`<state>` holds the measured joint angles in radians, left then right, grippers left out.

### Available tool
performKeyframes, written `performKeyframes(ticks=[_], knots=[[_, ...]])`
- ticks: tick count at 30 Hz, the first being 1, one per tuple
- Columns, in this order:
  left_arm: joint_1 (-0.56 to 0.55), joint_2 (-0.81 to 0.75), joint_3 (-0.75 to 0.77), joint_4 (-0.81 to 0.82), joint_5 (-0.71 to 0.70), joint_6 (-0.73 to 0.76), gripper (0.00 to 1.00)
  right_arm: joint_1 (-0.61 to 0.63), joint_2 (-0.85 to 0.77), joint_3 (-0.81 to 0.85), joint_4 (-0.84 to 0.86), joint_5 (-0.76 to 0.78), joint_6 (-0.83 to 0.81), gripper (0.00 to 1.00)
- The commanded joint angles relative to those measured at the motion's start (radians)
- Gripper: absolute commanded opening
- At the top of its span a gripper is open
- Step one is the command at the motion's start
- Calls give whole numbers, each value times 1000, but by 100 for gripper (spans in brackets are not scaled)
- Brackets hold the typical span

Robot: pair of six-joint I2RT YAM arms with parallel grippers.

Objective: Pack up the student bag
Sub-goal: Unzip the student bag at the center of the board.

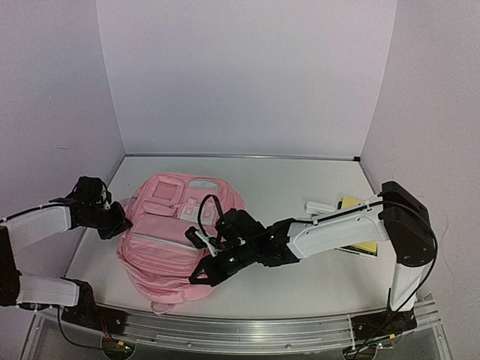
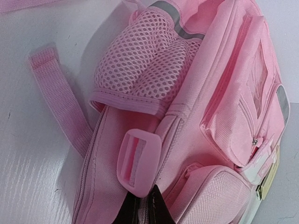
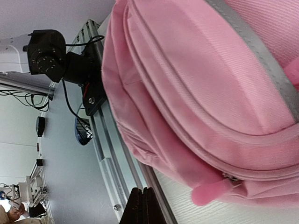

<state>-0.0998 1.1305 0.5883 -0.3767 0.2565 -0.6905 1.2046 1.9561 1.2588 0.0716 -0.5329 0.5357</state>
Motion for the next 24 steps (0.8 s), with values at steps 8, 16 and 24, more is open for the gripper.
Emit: performKeyframes(ticks=[8,16,24], knots=[[7,-37,14,50,-22,-34,0,30,-20,32,105,148,93,1],[7,-49,5,42,-6,-14,0,30,-83,18,-172,423,132,45],[7,-61,-3,39,-4,-12,0,57,-24,66,-197,427,176,47]])
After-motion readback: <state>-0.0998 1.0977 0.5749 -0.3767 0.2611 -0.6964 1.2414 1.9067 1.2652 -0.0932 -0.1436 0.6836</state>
